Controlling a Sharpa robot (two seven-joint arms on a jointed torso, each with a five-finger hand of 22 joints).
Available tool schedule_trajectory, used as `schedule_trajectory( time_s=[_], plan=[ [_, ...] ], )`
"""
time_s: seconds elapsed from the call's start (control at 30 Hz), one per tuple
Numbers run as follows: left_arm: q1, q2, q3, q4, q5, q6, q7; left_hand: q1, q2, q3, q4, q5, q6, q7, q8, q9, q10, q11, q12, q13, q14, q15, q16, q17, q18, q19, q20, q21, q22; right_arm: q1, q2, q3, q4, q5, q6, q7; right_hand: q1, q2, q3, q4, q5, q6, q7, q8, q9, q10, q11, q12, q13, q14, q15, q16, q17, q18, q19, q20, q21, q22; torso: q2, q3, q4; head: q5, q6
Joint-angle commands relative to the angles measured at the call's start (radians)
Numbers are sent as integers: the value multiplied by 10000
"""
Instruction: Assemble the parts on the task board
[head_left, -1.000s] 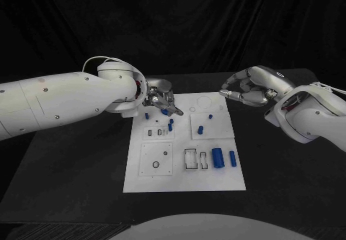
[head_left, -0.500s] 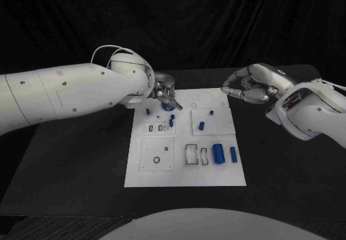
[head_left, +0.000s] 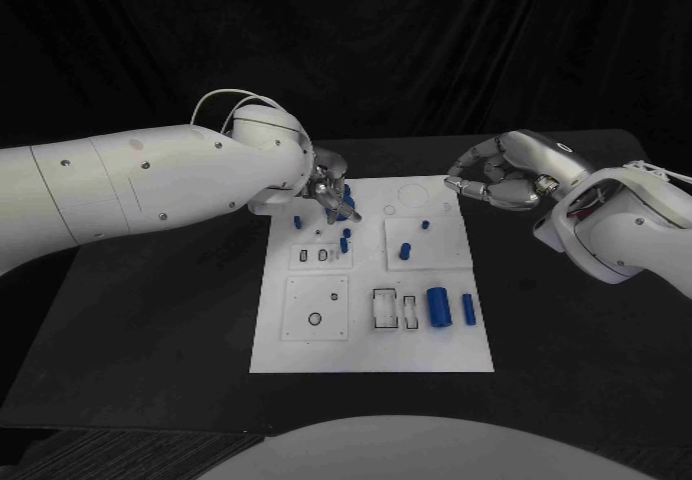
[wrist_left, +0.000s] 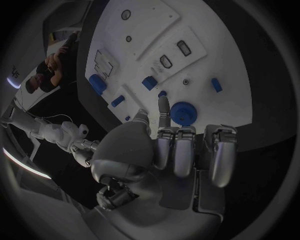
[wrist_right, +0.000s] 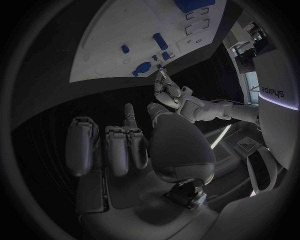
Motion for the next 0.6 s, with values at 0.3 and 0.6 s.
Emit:
schedule_trajectory(
  time_s=[0.3,0.6],
  plan=[
    [-128,-35,7,-119,1148,362,-299,-217,23,58,13,-136,251,-30,-171,-82,1038,14,-8,2618,1039,32,26,2632,-139,1036,-11,30,2632,-80,-1,5,-9,1,-5,-176,110,-6,81,-17,78,-13,20,-63,-20,1059,-4,36,2635,1031,-13,27,2635,-19,147,-47,-39,2039,-29,5,59,-30,3],
    [-312,-4,6,-104,1858,546,-537,-198,26,90,-20,-83,236,-20,-270,-111,1038,21,-8,2618,1039,34,26,2632,-139,1036,-8,30,2632,-86,-28,5,8,1,7,-197,128,-8,90,-18,106,-14,23,-65,-23,1059,-3,36,2635,1031,-12,27,2635,-17,144,-46,-47,2037,-24,10,27,9,3]
  ],
)
